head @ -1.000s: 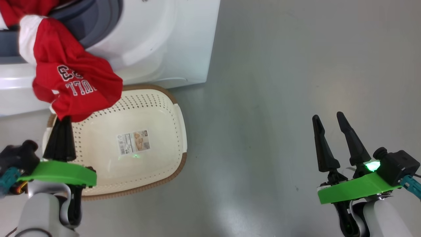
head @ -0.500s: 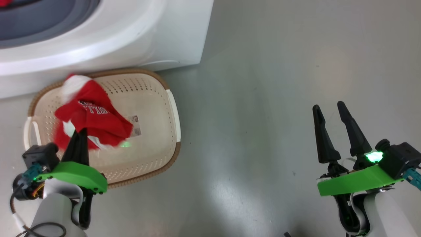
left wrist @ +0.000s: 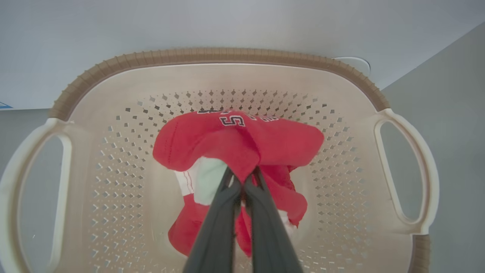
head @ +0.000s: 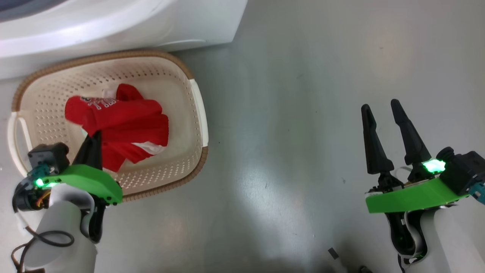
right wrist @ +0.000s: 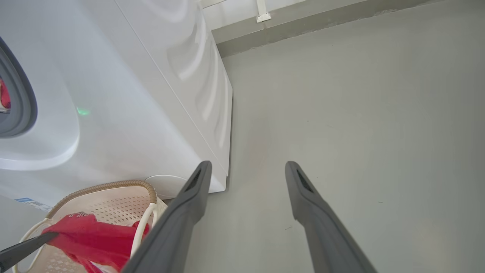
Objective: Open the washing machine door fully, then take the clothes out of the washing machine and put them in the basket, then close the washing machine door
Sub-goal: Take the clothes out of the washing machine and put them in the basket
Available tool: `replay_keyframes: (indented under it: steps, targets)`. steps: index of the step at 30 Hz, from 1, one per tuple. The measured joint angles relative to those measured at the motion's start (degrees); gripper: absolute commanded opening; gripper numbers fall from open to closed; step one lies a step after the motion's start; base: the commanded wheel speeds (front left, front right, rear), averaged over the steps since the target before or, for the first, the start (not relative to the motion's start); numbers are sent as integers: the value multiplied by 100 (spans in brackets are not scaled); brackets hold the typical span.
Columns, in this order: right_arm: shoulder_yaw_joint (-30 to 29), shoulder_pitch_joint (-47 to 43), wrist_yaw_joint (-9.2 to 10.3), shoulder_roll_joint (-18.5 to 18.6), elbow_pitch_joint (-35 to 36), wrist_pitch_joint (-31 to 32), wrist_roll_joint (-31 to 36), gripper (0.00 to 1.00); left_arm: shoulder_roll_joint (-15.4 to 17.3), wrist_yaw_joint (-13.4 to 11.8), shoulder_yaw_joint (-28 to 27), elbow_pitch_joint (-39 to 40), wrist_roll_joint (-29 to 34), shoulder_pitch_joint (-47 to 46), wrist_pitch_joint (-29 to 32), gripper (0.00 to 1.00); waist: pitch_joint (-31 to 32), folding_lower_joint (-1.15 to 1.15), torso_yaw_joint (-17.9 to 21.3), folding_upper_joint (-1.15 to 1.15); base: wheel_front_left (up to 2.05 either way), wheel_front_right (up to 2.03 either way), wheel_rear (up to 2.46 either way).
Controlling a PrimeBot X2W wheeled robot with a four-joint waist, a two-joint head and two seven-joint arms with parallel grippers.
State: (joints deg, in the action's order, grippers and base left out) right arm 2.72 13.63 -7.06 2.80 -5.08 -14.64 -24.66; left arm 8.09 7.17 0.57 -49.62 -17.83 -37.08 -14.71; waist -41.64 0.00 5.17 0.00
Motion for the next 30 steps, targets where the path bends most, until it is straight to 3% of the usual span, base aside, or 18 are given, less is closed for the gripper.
replay_keyframes:
  steps: [7, 9, 11, 12, 14, 30]
  targets:
    - [2, 105, 0, 1, 41, 0, 60, 100, 31, 0, 133, -338, -94, -206, 0, 1, -222, 0, -45, 0, 0, 0, 0]
    - [2, 108, 0, 2, 48, 0, 62, 100, 36, 0, 152, -394, -101, -259, 0, 10, -257, 0, -53, 0, 0, 0, 0]
    - [2, 127, 0, 2, 47, 0, 63, 100, 35, 0, 162, -420, -129, -319, 0, 38, -266, 0, -68, 0, 0, 0, 0]
    - [3, 156, 0, 2, 46, 0, 80, 100, 37, 0, 160, -421, -153, -327, 0, 71, -247, 0, -74, 0, 0, 0, 0]
    - [3, 182, 0, 2, 40, 0, 103, 100, 31, 0, 166, -423, -164, -327, 0, 100, -211, 0, -79, 0, 0, 0, 0]
    - [-2, 170, 0, 7, -142, 0, 198, 100, -46, 0, -43, 75, -211, -37, 0, 100, 325, 0, -201, 0, 0, 0, 0]
